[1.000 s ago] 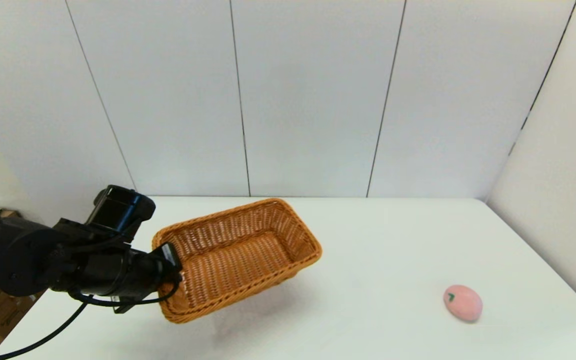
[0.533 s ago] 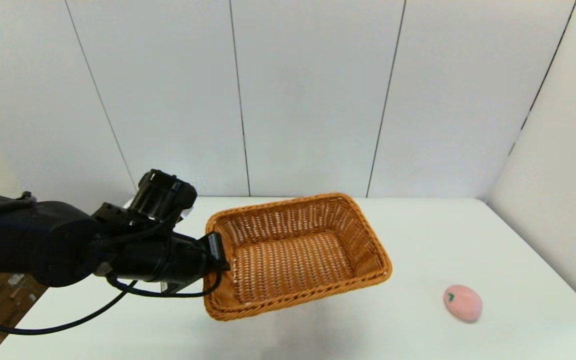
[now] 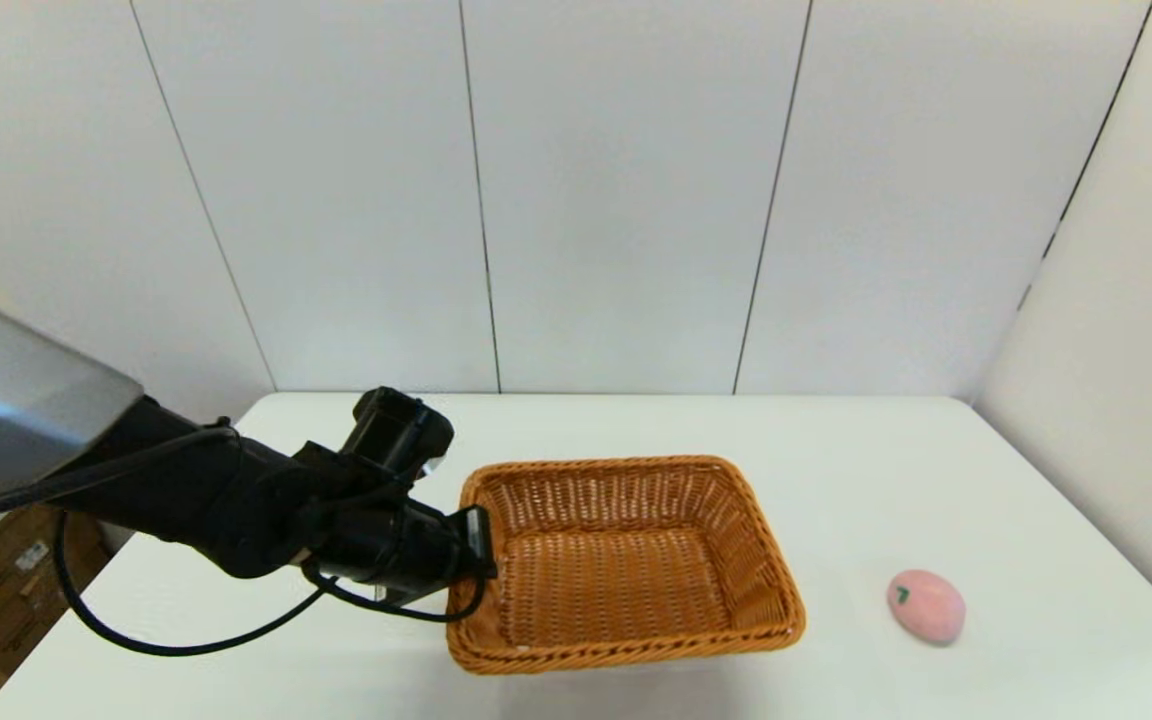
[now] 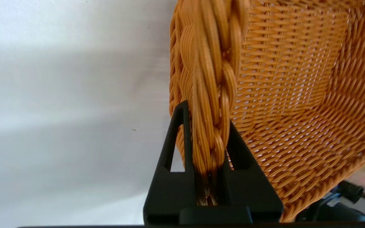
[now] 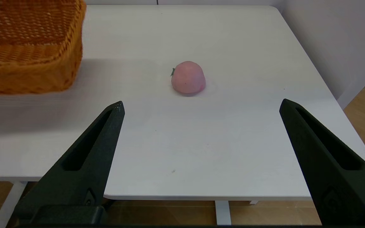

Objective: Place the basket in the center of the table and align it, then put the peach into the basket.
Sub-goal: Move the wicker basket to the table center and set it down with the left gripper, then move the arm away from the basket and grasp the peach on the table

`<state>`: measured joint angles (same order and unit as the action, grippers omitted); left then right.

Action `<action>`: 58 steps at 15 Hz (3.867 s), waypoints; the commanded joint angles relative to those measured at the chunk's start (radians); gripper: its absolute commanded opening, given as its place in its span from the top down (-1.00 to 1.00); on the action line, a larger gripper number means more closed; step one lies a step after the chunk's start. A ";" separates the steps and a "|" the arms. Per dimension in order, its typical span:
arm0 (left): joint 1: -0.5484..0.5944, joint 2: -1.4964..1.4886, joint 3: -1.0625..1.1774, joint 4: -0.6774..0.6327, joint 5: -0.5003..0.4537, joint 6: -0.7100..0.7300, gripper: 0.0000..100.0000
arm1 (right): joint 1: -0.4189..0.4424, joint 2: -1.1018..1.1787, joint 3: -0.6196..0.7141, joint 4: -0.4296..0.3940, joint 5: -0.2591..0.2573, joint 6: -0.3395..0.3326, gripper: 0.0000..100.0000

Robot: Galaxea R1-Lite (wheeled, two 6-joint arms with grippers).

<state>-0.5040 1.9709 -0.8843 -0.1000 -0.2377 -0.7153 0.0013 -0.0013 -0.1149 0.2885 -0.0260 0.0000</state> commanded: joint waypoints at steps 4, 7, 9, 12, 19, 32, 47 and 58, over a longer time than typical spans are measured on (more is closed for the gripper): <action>-0.057 0.091 -0.002 -0.056 -0.002 -0.006 1.00 | 0.000 0.000 0.000 0.001 0.000 0.000 -1.00; -0.071 0.106 -0.005 -0.069 0.000 -0.012 1.00 | 0.000 0.000 0.000 0.001 0.000 0.000 -1.00; -0.073 0.109 -0.007 -0.069 0.000 -0.016 1.00 | 0.000 0.000 0.000 0.001 0.000 0.000 -1.00; -0.071 0.115 -0.005 -0.069 0.004 -0.024 1.00 | 0.000 0.000 0.000 0.001 0.000 0.000 -1.00; -0.070 0.112 -0.004 -0.067 0.009 -0.047 1.00 | 0.000 0.000 0.000 0.001 0.000 0.000 -1.00; -0.071 0.092 0.002 -0.067 0.003 -0.032 1.00 | 0.000 0.000 0.000 0.001 0.000 0.000 -1.00; 0.096 -0.294 0.013 -0.017 0.004 0.143 -1.00 | 0.000 0.000 0.000 0.000 0.000 0.000 -1.00; 0.130 -1.195 0.061 0.378 0.394 0.412 -1.00 | 0.000 0.000 0.000 0.000 0.000 0.000 -1.00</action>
<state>-0.3862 1.0419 -0.8438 0.1455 -0.0479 -0.3938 0.0013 -0.0013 -0.1149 0.2872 -0.0260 0.0000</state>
